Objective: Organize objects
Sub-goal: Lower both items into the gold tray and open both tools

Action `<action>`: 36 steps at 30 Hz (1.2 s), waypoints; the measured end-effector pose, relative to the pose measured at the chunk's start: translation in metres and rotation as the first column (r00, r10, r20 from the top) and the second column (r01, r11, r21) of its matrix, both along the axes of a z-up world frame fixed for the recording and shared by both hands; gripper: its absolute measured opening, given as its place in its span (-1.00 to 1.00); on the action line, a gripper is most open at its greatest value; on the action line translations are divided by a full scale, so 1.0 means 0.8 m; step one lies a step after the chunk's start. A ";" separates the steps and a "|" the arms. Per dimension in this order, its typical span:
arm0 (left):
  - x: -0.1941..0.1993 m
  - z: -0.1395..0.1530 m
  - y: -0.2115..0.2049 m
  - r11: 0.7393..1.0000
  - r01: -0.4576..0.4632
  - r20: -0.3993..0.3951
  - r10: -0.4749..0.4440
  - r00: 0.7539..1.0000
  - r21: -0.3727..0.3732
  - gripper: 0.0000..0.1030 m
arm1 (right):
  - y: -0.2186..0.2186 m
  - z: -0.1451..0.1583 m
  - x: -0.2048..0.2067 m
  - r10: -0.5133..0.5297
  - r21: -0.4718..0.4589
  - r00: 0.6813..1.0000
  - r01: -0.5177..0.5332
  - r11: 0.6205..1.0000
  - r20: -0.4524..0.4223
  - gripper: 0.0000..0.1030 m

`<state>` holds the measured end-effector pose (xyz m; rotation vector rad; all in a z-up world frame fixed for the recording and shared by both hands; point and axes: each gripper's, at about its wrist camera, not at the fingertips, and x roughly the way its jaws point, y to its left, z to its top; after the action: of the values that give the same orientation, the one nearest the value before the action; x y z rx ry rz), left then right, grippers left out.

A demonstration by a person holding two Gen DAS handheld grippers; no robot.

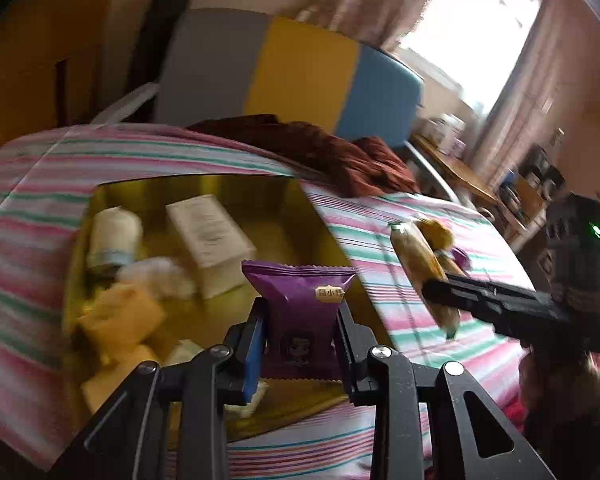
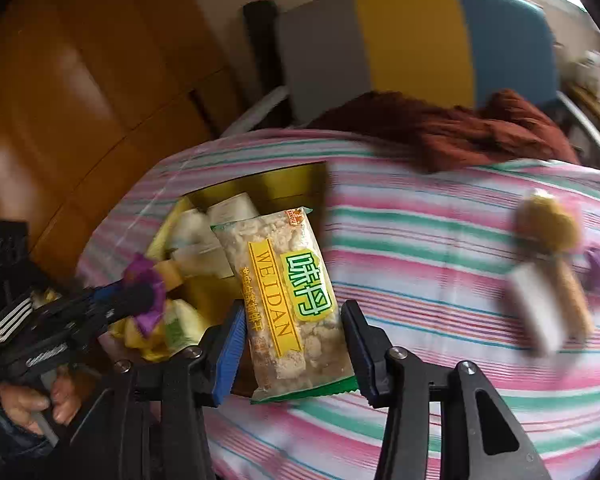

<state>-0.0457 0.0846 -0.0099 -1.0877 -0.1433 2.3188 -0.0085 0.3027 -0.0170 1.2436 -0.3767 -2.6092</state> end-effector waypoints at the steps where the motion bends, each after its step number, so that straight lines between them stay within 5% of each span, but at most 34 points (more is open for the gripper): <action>1: -0.003 -0.002 -0.009 1.000 -0.017 0.005 0.017 1.000 0.001 -0.38 | -0.017 -0.002 -0.005 0.029 0.005 1.000 -0.029 1.000 0.004 -0.07; 9: -0.023 -0.025 -0.058 0.992 -0.127 0.064 0.126 0.990 0.020 -0.31 | -0.090 -0.039 -0.034 0.138 0.087 0.987 -0.145 0.986 0.081 -0.04; 18: -0.023 -0.027 -0.068 0.987 -0.161 0.071 0.159 0.985 0.023 -0.01 | -0.100 -0.071 -0.028 0.147 0.087 0.977 -0.161 0.983 0.156 -0.04; 26: -0.006 -0.015 -0.062 0.985 -0.171 -0.003 0.171 0.985 -0.026 0.32 | -0.105 -0.060 -0.020 0.111 0.133 0.986 -0.127 0.983 0.122 0.07; 36: 0.008 -0.005 -0.056 0.975 -0.199 -0.083 0.191 0.978 -0.095 0.49 | -0.111 -0.050 -0.011 0.071 0.177 0.994 -0.084 0.981 0.080 0.23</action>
<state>-0.0390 0.0398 -0.0140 -1.0790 -0.1080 2.5631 -0.0172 0.2141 -0.0571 1.3845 -0.1027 -2.5837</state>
